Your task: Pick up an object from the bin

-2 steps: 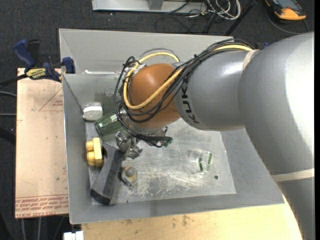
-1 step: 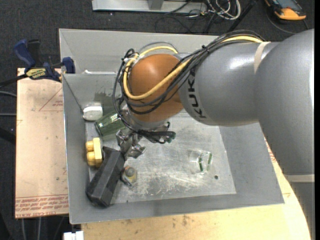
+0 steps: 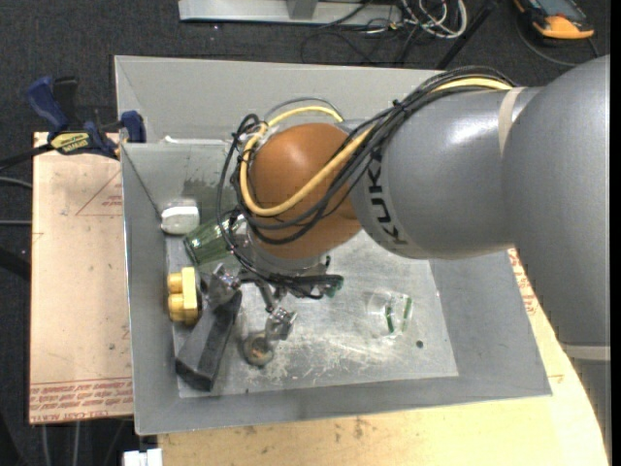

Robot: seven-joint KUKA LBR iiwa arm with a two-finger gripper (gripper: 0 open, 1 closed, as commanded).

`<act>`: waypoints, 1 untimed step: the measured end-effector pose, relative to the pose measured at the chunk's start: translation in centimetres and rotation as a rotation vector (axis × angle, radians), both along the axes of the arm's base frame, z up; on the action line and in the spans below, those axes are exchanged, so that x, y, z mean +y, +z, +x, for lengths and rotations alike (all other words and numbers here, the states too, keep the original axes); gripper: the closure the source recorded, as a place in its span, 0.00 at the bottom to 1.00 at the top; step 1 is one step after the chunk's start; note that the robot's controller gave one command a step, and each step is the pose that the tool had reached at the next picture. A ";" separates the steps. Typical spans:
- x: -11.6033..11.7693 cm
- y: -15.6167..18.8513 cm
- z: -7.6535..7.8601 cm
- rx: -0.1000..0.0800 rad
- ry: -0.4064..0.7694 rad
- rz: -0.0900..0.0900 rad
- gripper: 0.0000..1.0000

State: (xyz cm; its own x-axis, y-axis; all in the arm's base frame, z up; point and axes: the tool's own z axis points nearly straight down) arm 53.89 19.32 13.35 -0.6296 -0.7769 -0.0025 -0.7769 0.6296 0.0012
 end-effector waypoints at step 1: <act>0.0 -1.1 -0.6 -0.011 0.007 0.006 0.00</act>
Offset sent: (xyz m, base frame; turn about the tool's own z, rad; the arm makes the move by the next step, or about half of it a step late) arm 0.0851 0.0157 -0.0590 -0.0761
